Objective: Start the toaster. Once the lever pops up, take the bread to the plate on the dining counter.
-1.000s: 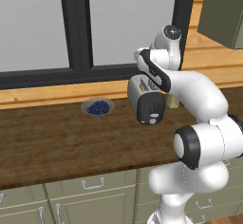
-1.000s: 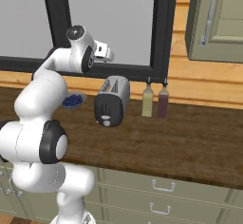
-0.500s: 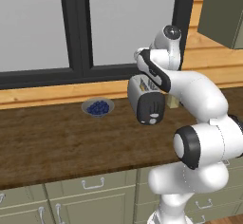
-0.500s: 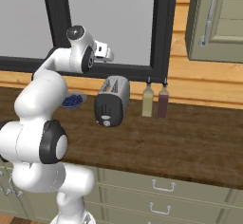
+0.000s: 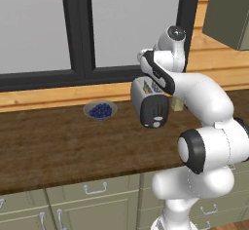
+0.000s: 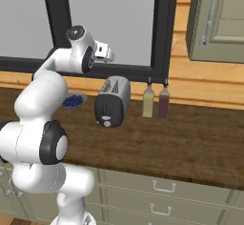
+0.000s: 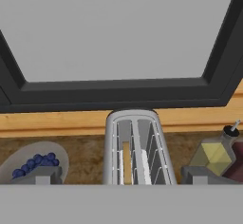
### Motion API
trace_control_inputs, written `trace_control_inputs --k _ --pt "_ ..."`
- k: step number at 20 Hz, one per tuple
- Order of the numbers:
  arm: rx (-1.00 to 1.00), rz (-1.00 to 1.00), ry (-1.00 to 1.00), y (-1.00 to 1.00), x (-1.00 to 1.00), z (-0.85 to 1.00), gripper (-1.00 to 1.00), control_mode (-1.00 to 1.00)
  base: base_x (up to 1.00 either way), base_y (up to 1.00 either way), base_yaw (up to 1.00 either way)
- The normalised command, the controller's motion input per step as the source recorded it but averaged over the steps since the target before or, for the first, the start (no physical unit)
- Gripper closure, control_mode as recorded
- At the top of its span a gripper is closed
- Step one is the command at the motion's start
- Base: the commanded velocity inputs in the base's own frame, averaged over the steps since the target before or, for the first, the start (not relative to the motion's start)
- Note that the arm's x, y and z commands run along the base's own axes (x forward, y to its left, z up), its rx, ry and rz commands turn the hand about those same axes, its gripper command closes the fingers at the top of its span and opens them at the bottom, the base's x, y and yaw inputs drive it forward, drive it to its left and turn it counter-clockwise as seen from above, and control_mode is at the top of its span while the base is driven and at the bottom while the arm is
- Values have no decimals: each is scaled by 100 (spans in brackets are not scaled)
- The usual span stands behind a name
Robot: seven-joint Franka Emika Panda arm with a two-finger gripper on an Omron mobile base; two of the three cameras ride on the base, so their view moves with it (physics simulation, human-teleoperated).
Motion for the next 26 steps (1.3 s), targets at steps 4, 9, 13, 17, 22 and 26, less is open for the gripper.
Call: trace_control_inputs --k 4,9,13,17,22,26 --pt "0 0 0 0 0 0 -100 -100 0 0 0" --pt "0 0 0 0 0 0 -100 -100 0 0 0" --pt "0 0 0 0 0 0 -100 -100 0 0 0" --pt "0 0 0 0 0 0 -100 -100 0 0 0" --pt "0 0 0 0 0 0 -100 -100 0 0 0" --pt "0 0 0 0 0 0 -100 -100 0 0 0"
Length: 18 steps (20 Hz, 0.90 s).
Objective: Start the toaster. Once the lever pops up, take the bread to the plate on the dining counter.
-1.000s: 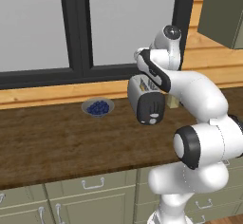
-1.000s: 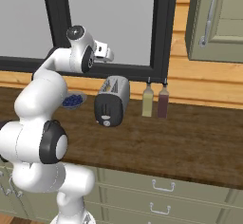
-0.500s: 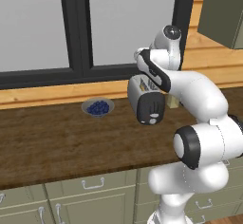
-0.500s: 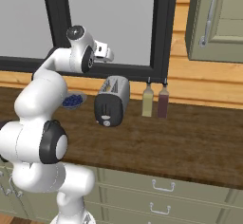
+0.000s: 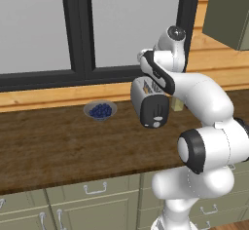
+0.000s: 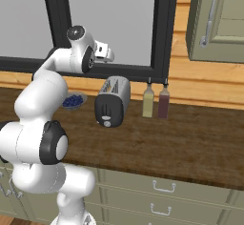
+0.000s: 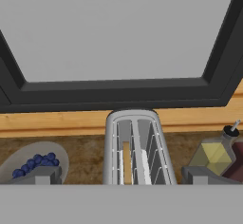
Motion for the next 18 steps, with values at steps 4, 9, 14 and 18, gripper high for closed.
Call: trace_control_inputs --k 4,9,14,18 --pt "0 0 0 0 0 0 -100 -100 0 0 0" --pt "0 0 0 0 0 0 -100 -100 0 0 0" --pt "0 0 0 0 0 0 -100 -100 0 0 0" --pt "0 0 0 0 0 0 -100 -100 0 0 0"
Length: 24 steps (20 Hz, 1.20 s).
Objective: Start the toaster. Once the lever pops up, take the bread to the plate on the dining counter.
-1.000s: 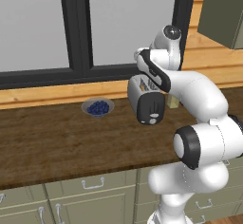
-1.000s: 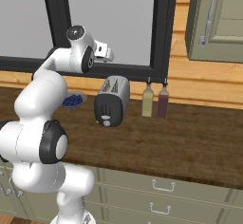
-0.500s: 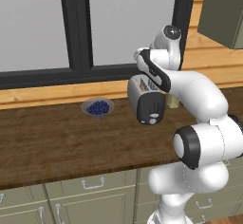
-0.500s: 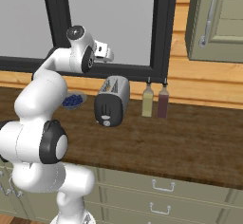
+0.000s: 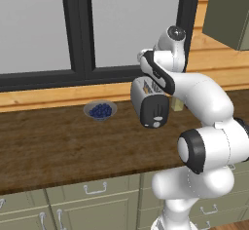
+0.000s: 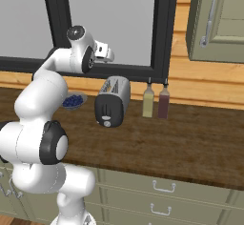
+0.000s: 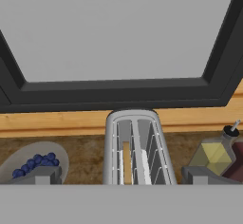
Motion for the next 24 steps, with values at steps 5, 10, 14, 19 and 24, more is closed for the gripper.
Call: trace_control_inputs --k 5,10,14,19,24 --pt "0 0 0 0 0 0 -100 -100 0 0 0" --pt "0 0 0 0 0 0 -100 -100 0 0 0" --pt "0 0 0 0 0 0 -100 -100 0 0 0" --pt "0 0 0 0 0 0 -100 -100 0 0 0" --pt "0 0 0 0 0 0 -100 -100 0 0 0"
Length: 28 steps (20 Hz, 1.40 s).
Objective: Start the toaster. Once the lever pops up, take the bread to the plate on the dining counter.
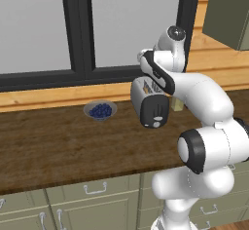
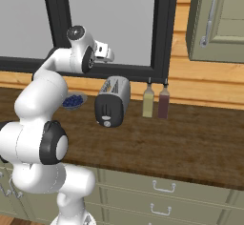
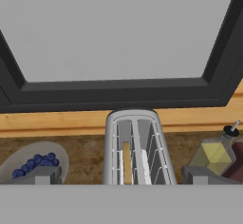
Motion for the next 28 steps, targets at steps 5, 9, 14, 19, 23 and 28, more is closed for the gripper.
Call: trace_control_inputs --k 5,9,14,19,23,28 --pt "0 0 0 0 0 0 -100 -100 0 0 0" --pt "0 0 0 0 0 0 -100 -100 0 0 0" --pt "0 0 0 0 0 0 -100 -100 0 0 0" --pt "0 0 0 0 0 0 -100 -100 0 0 0" --pt "0 0 0 0 0 0 -100 -100 0 0 0" --pt "0 0 0 0 0 0 -100 -100 0 0 0"
